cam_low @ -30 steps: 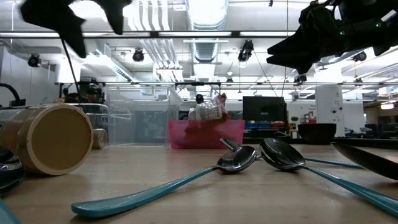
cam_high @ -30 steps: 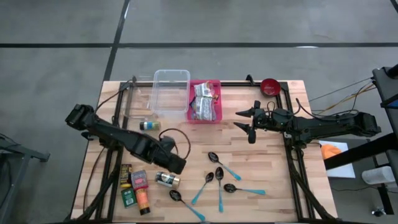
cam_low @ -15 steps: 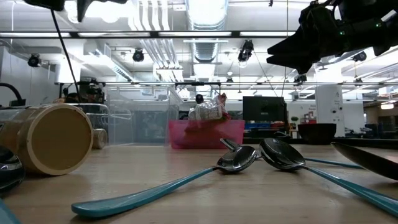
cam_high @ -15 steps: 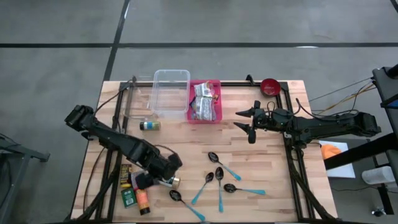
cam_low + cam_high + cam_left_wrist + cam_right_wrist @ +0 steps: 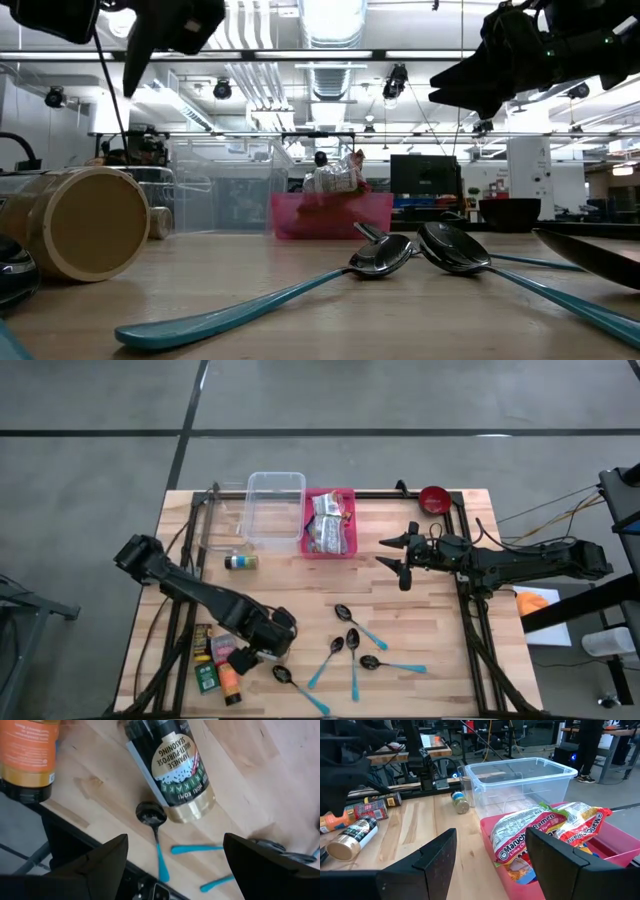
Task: Pick & Place Food Item
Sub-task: Put the gold seasoning bottle into the right transparent bin
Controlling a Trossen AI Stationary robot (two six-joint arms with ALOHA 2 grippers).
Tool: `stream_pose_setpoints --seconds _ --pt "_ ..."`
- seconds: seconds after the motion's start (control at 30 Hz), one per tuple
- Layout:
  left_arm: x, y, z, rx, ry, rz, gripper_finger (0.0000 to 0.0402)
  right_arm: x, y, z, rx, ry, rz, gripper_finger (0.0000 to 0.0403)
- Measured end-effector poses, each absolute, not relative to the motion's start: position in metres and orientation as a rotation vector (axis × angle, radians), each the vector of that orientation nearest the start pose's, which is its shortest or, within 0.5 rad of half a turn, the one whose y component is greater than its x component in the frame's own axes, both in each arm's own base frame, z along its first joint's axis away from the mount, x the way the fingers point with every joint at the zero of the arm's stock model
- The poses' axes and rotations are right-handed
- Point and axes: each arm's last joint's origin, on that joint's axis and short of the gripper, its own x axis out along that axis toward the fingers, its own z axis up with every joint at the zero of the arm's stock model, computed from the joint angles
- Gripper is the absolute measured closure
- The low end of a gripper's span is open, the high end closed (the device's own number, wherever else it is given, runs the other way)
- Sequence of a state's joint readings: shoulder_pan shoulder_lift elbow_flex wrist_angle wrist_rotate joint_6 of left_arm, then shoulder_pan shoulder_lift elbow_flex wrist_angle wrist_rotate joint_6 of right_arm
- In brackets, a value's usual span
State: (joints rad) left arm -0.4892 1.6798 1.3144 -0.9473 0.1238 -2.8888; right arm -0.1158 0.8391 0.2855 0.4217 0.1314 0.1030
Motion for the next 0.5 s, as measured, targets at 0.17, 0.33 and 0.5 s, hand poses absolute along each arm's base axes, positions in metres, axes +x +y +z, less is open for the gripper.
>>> stream_pose_setpoints --seconds 0.17,0.33,0.5 --pt "0.289 -0.158 0.229 -2.043 0.848 1.632 0.0071 0.178 -0.024 0.209 0.097 0.120 -0.253 0.0168" --pt "0.292 -0.160 0.221 -2.088 0.775 1.739 0.0071 0.178 -0.024 0.209 0.100 0.119 -0.253 0.0168" --pt "0.295 -0.161 0.210 -2.109 0.703 1.838 0.0071 0.178 -0.024 0.210 0.100 0.119 -0.253 0.0168"
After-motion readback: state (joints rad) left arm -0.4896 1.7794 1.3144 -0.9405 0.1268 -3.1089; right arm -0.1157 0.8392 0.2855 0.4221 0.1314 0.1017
